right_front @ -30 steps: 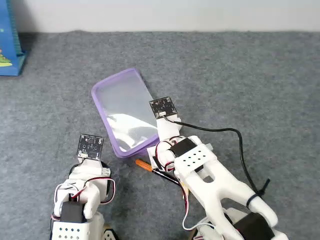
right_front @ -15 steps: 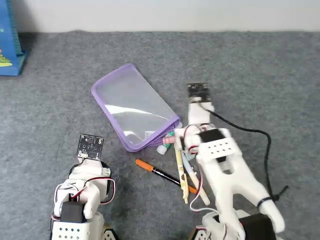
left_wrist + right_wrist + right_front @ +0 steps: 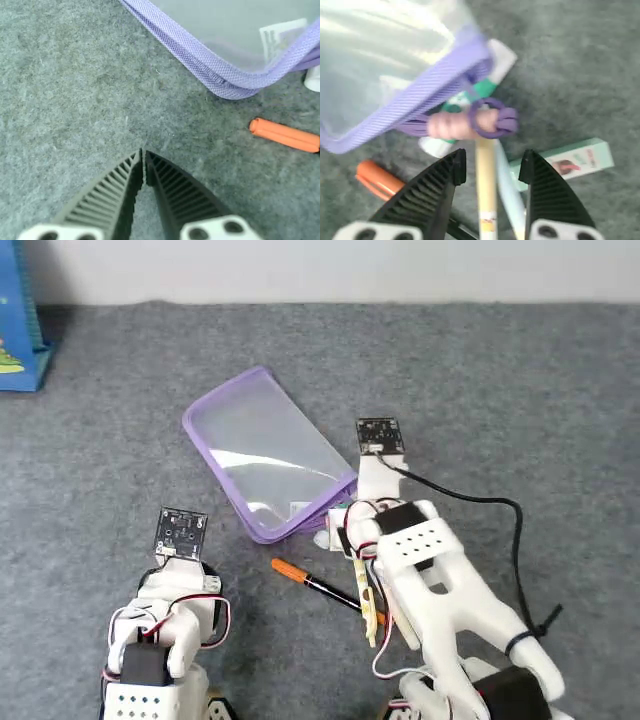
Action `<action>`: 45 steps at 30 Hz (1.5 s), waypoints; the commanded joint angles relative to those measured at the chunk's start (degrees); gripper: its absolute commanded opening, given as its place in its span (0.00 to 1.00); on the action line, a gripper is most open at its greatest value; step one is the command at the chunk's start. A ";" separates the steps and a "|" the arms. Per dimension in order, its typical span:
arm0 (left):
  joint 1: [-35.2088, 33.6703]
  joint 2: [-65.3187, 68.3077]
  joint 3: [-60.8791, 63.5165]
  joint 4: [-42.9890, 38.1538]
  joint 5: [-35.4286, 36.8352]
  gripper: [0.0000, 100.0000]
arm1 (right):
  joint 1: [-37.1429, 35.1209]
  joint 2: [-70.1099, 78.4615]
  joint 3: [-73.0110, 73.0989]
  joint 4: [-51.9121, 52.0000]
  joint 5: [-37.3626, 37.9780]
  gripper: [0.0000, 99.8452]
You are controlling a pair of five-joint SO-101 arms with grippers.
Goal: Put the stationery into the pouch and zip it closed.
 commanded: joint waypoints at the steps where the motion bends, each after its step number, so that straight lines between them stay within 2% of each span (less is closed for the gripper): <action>1: -0.18 -0.62 -0.48 -1.05 -0.53 0.01 | -1.10 -1.71 -4.92 -1.54 -1.23 0.19; 13: -0.18 -0.62 -0.48 -1.05 -0.53 0.01 | -0.75 -0.48 -5.27 -4.70 -1.23 0.19; 24: -0.18 -0.62 -0.48 -1.05 -0.53 0.01 | 0.22 18.59 -15.91 -4.26 -1.23 0.19; 29: -0.18 -0.62 -0.48 -1.05 -0.53 0.01 | 0.57 21.49 -16.18 -4.09 -1.23 0.19; 35: -0.18 -0.62 -0.48 -1.05 -0.53 0.01 | 4.09 21.32 -16.18 -4.18 0.44 0.00; 38: -0.18 -0.62 -0.48 -1.05 -0.53 0.01 | 5.49 21.32 -16.00 -2.77 4.04 0.01; 45: -0.18 -0.62 -0.48 -1.05 -0.53 0.01 | 10.07 18.07 -15.82 -0.04 5.19 0.01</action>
